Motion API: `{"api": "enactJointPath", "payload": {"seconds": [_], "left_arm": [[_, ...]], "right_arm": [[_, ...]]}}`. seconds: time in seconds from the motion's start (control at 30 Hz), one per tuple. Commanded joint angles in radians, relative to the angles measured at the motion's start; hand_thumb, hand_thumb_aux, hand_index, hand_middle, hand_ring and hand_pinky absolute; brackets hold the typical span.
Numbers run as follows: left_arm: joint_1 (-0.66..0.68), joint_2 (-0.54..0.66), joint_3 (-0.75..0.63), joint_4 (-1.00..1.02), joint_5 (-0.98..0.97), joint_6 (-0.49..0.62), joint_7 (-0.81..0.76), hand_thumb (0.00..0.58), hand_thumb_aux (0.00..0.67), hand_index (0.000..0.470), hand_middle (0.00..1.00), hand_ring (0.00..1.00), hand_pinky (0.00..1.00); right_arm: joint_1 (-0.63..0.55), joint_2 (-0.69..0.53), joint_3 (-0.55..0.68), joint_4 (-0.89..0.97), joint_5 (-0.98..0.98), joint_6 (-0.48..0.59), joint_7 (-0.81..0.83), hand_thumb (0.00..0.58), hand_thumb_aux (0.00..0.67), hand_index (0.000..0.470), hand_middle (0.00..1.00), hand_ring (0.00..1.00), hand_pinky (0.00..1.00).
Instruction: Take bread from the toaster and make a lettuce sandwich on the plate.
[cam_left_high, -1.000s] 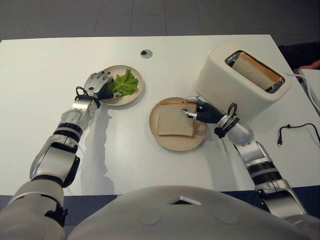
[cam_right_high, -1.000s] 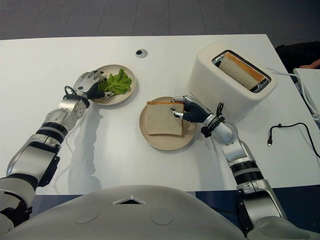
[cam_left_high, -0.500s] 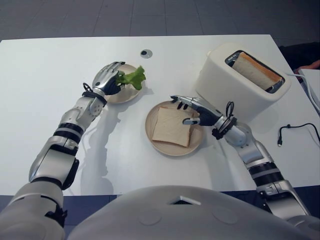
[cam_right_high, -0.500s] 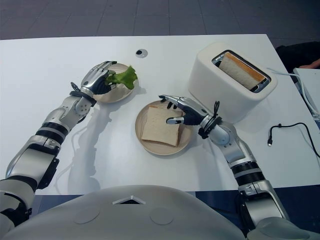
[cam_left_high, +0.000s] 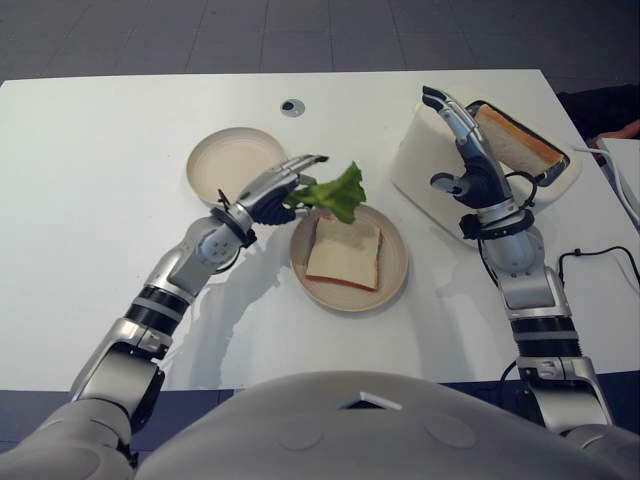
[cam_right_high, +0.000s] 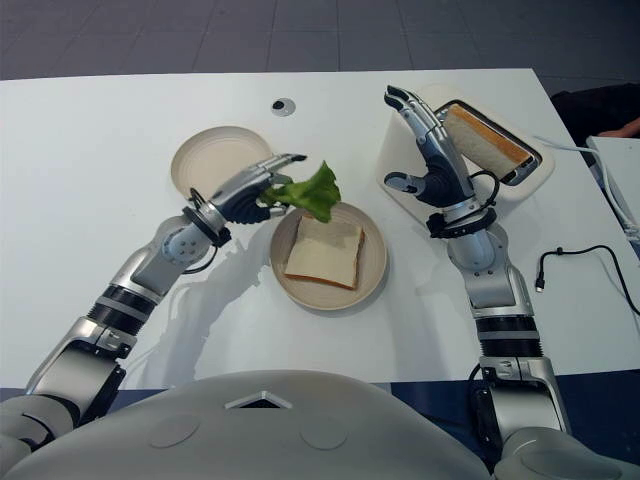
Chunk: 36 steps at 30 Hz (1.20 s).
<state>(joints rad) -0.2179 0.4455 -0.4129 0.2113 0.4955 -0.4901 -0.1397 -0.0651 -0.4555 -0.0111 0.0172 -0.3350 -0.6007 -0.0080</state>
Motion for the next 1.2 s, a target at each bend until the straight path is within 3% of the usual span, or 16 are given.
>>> {"api": "enactJointPath", "payload": {"seconds": [0.03, 0.07, 0.1, 0.13, 0.17, 0.5, 0.67, 0.9, 1.1, 1.13, 1.17, 1.2], "left_arm": [[0.012, 0.002, -0.039, 0.007, 0.055, 0.029, -0.052, 0.580, 0.665, 0.466, 0.00, 0.00, 0.00], [0.011, 0.005, -0.047, 0.018, 0.074, 0.038, -0.059, 0.553, 0.525, 0.369, 0.00, 0.00, 0.00], [0.011, 0.010, -0.056, 0.024, 0.092, 0.043, -0.066, 0.491, 0.407, 0.286, 0.00, 0.00, 0.00], [0.011, 0.014, -0.059, 0.028, 0.113, 0.052, -0.065, 0.075, 0.045, 0.031, 0.00, 0.00, 0.00], [0.010, 0.016, -0.059, 0.031, 0.125, 0.058, -0.063, 0.000, 0.000, 0.000, 0.00, 0.00, 0.00], [0.005, 0.024, -0.024, -0.007, 0.136, 0.085, -0.054, 0.000, 0.000, 0.000, 0.00, 0.00, 0.00], [0.041, 0.027, 0.018, -0.098, 0.009, 0.016, -0.092, 0.000, 0.000, 0.000, 0.00, 0.00, 0.00], [0.071, 0.022, 0.060, -0.171, -0.058, -0.017, -0.102, 0.000, 0.000, 0.000, 0.00, 0.00, 0.00], [0.069, 0.007, 0.057, -0.137, -0.037, -0.019, -0.099, 0.000, 0.000, 0.000, 0.00, 0.00, 0.00], [0.068, 0.006, 0.057, -0.132, -0.036, -0.020, -0.100, 0.000, 0.000, 0.000, 0.00, 0.00, 0.00], [0.066, 0.006, 0.057, -0.127, -0.035, -0.022, -0.100, 0.000, 0.000, 0.000, 0.00, 0.00, 0.00], [0.066, 0.006, 0.057, -0.124, -0.034, -0.023, -0.100, 0.000, 0.000, 0.000, 0.00, 0.00, 0.00]], "right_arm": [[0.002, 0.005, -0.003, -0.014, 0.017, 0.003, 0.018, 0.000, 0.000, 0.000, 0.00, 0.00, 0.00], [0.003, 0.005, -0.001, -0.016, 0.020, 0.001, 0.021, 0.000, 0.000, 0.000, 0.00, 0.00, 0.00], [0.004, 0.004, 0.004, -0.018, 0.021, -0.004, 0.028, 0.000, 0.000, 0.000, 0.00, 0.00, 0.00], [0.005, 0.001, 0.008, -0.020, 0.024, -0.010, 0.036, 0.000, 0.000, 0.000, 0.00, 0.00, 0.00], [0.007, 0.000, 0.011, -0.022, 0.027, -0.016, 0.042, 0.000, 0.000, 0.000, 0.00, 0.00, 0.00], [0.009, 0.011, 0.012, -0.022, 0.031, -0.027, 0.062, 0.000, 0.000, 0.000, 0.00, 0.00, 0.00], [0.017, -0.011, -0.057, -0.119, -0.003, -0.017, 0.037, 0.000, 0.000, 0.000, 0.00, 0.00, 0.00], [0.041, -0.253, -0.305, -0.158, -0.200, 0.140, 0.076, 0.000, 0.000, 0.000, 0.00, 0.00, 0.00], [0.120, -0.373, -0.277, 0.032, -0.270, 0.268, 0.177, 0.000, 0.000, 0.000, 0.00, 0.00, 0.00], [0.121, -0.373, -0.265, 0.044, -0.260, 0.269, 0.186, 0.036, 0.021, 0.015, 0.00, 0.00, 0.00], [0.119, -0.372, -0.256, 0.048, -0.247, 0.267, 0.191, 0.519, 0.452, 0.317, 0.00, 0.00, 0.00], [0.117, -0.370, -0.252, 0.048, -0.233, 0.261, 0.190, 0.576, 0.612, 0.429, 0.00, 0.00, 0.00]]}}
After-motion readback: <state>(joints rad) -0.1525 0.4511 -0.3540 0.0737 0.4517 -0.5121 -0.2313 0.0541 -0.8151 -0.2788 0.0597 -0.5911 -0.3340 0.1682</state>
